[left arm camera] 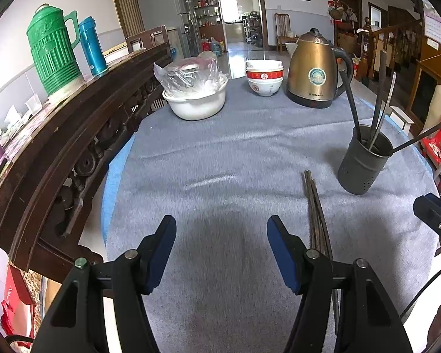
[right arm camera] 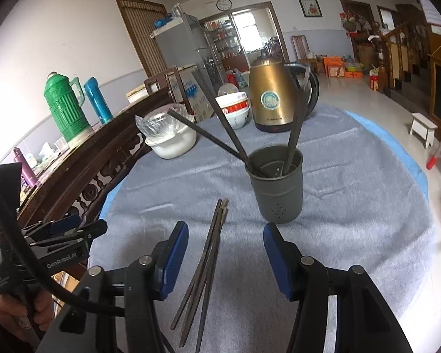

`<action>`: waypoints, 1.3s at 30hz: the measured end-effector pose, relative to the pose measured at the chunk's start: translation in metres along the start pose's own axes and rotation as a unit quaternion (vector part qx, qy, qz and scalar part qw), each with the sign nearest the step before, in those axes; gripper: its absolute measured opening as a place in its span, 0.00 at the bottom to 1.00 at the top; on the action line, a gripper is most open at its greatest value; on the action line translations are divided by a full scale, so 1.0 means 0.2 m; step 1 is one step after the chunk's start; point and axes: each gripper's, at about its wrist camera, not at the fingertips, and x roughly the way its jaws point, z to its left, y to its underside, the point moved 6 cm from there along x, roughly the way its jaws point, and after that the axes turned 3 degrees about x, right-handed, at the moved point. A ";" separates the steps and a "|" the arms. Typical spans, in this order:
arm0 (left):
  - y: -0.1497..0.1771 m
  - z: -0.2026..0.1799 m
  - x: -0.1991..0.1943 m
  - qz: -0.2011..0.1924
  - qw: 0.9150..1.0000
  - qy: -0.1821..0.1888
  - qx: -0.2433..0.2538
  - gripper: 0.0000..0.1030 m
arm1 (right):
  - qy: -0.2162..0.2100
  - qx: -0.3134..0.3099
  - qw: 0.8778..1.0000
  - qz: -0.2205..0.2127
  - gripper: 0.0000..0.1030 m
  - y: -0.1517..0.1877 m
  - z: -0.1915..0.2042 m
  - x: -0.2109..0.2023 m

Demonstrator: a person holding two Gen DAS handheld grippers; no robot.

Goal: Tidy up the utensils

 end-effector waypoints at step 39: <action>0.14 -0.11 0.28 0.085 0.994 0.066 -0.017 0.63 | -0.011 0.033 0.997 0.064 0.54 0.15 -0.09 0.21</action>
